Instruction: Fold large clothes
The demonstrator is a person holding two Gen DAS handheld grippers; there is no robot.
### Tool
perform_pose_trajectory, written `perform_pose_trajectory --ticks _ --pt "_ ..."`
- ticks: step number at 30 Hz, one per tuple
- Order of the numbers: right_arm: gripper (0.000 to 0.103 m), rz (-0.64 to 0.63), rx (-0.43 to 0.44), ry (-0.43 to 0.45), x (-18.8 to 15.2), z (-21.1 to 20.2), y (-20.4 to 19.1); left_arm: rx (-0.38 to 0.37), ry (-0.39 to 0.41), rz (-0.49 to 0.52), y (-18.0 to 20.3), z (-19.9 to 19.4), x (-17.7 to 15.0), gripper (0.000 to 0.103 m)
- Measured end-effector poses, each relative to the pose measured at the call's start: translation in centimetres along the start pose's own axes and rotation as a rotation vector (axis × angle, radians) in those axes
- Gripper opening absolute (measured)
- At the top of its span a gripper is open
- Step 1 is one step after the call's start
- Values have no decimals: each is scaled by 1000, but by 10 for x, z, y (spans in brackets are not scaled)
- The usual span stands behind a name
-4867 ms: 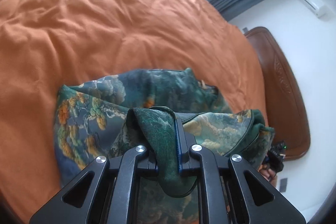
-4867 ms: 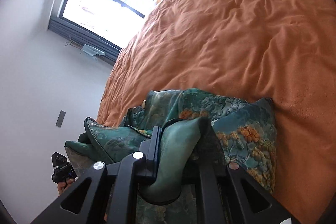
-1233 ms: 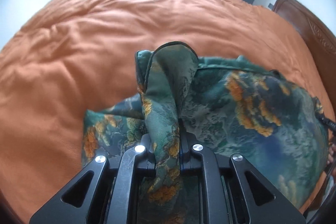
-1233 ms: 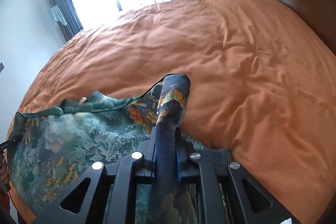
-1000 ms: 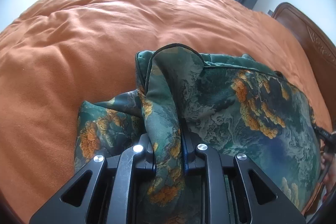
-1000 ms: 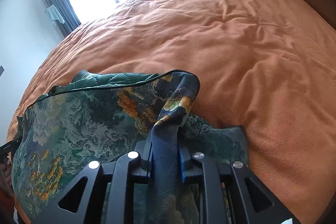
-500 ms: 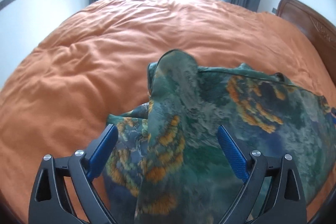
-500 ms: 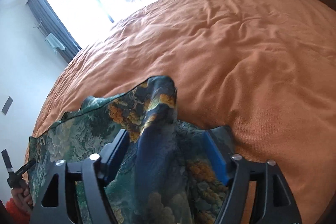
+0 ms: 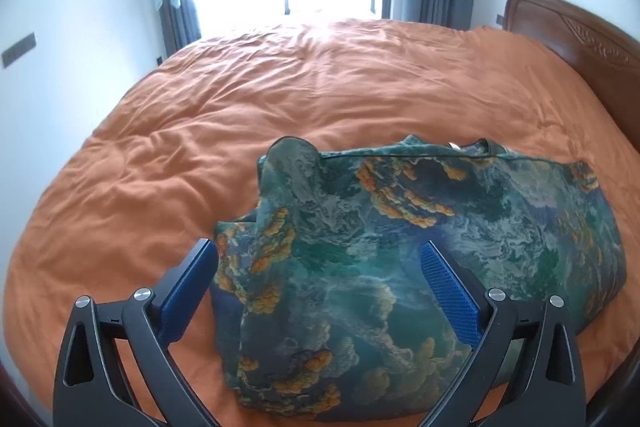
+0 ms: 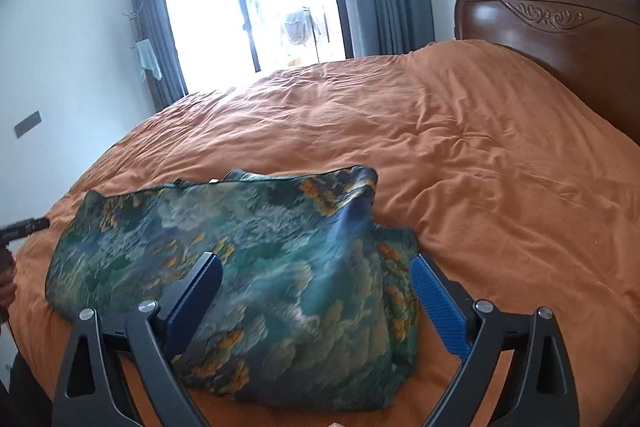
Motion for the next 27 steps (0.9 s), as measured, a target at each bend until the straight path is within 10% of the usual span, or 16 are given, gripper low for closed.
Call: perform_pose_trajectory --ticks 11,20,27 --pt "97 -75 26 -103 -69 -2 -33 -75 -11 -14 36 -5 17 101" --pt "97 96 57 -97 -83 -12 -18 -231 -110 75 145 51 64 101" --pt "97 91 89 -102 -92 -24 -25 -190 -217 216 182 96 22 101"
Point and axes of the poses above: each gripper's, at about its wrist camera, not at the fingertips, and z roughly the way its jaws point, y to its right, x to its top, the point moved 7 cm from there along z, roughly the way its jaws point, and after that the axes turned 7 degrees about x, right-handed, at the moved point
